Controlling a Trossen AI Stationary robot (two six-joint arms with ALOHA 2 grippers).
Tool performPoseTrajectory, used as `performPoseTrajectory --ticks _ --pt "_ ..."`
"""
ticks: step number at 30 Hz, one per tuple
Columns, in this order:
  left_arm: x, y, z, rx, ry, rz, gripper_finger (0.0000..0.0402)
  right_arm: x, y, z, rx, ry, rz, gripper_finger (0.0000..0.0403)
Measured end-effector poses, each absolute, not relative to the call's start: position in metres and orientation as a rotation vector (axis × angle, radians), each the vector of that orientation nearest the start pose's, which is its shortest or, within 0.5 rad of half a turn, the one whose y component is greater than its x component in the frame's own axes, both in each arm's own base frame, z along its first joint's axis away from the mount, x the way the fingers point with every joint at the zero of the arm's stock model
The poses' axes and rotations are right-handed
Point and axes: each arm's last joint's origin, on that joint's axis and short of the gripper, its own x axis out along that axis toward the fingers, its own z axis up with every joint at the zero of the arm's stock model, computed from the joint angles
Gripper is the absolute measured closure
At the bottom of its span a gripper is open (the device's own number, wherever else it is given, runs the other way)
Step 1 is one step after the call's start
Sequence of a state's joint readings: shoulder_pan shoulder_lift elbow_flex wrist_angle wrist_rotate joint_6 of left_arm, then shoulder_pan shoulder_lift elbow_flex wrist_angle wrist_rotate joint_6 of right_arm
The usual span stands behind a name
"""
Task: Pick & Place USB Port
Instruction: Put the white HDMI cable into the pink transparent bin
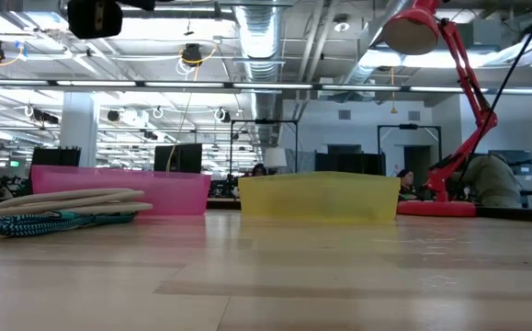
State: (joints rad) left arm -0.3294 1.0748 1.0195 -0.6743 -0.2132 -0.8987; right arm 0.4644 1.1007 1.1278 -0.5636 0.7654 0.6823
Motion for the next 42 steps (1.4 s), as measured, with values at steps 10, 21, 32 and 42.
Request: performPoseTrajectory --ticks 10,21,32,42 --pt "0.206 -0.064 0.288 -0.662 0.783 0.261 0.0355 0.206 0.080 0.360 0.355 0.317 -0.426 0.0402" --pt "0.213 -0.068 0.225 -0.693 1.022 0.370 0.0251 0.205 0.080 0.360 0.352 0.318 -0.429 0.0402" --pt "0.230 -0.074 0.187 -0.681 1.085 0.389 0.0226 0.205 0.080 0.360 0.350 0.321 -0.430 0.0402" --pt "0.240 -0.078 0.166 -0.666 1.129 0.408 0.0224 0.205 0.080 0.360 0.348 0.323 -0.430 0.0402"
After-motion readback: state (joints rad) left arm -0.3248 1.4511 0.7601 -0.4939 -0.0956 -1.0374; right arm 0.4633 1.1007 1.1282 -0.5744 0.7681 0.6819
